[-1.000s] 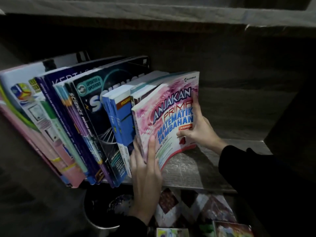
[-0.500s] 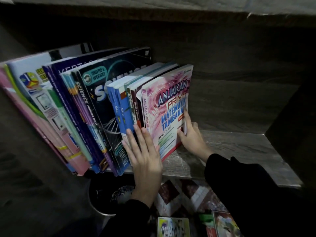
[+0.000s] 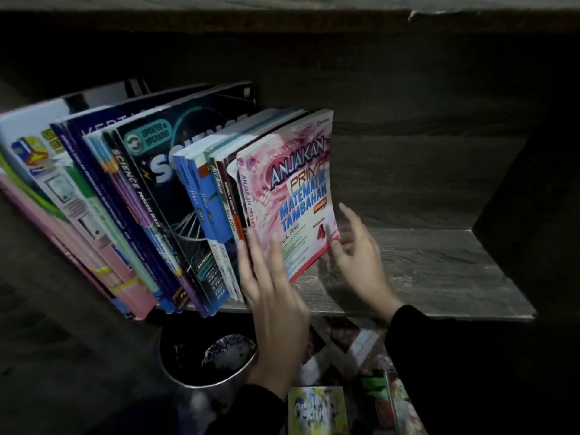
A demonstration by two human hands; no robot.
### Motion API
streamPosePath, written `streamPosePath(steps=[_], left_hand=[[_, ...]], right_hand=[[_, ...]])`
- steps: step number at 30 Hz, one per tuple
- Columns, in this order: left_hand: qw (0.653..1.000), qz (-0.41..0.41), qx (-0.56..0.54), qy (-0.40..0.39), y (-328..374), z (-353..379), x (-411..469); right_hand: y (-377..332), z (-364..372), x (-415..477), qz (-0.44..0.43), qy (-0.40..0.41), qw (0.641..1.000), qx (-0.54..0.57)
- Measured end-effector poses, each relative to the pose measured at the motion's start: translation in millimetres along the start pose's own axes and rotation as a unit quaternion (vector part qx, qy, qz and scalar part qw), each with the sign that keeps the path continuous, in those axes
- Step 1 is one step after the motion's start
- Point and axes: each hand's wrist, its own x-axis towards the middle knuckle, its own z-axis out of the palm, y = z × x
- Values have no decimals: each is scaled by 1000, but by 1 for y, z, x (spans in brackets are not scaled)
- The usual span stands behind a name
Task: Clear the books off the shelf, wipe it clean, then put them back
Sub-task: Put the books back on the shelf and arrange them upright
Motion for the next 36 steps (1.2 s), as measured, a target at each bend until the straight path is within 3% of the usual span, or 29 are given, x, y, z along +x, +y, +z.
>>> streamPosePath(steps=[3,7,11,13,15,17,21,23,29,32,34,36], left_hand=[[997,54,-47,8,16,4,-20],[992,78,-83,-49,27,30,-63],[966,12,-97,-241,26,74,-130],[939,-62,-83,-327,21,98,-171],[888,-209,-106,-396,20,116,-202],[820,-349,-136,-433,18,132,-229],[703,-461,-179,-511,9,154,-282],[659,-518,-219,-499,5,163,-299],[653,-562,-250,-443,5,180,-309],[661,-541,-273,-443,6,178,-311],[659,-541,-288,-436,7,179,-311],[687,-523,-290,-413,4,182,-315]], right_hand=[[16,-21,-33,-79,111,991,-8],[70,-50,-93,-72,145,984,-81],[160,-75,-157,122,85,977,-152],[205,-85,-182,271,-19,931,-242],[242,-90,-203,402,-140,858,-288],[264,-92,-220,460,-188,816,-294],[286,-82,-242,506,-119,829,-204],[293,-75,-249,504,-101,832,-207],[291,-64,-257,454,-158,851,-211],[297,-63,-263,477,-79,867,-119],[304,-63,-263,523,-54,849,-59],[306,-62,-263,562,-31,827,-3]])
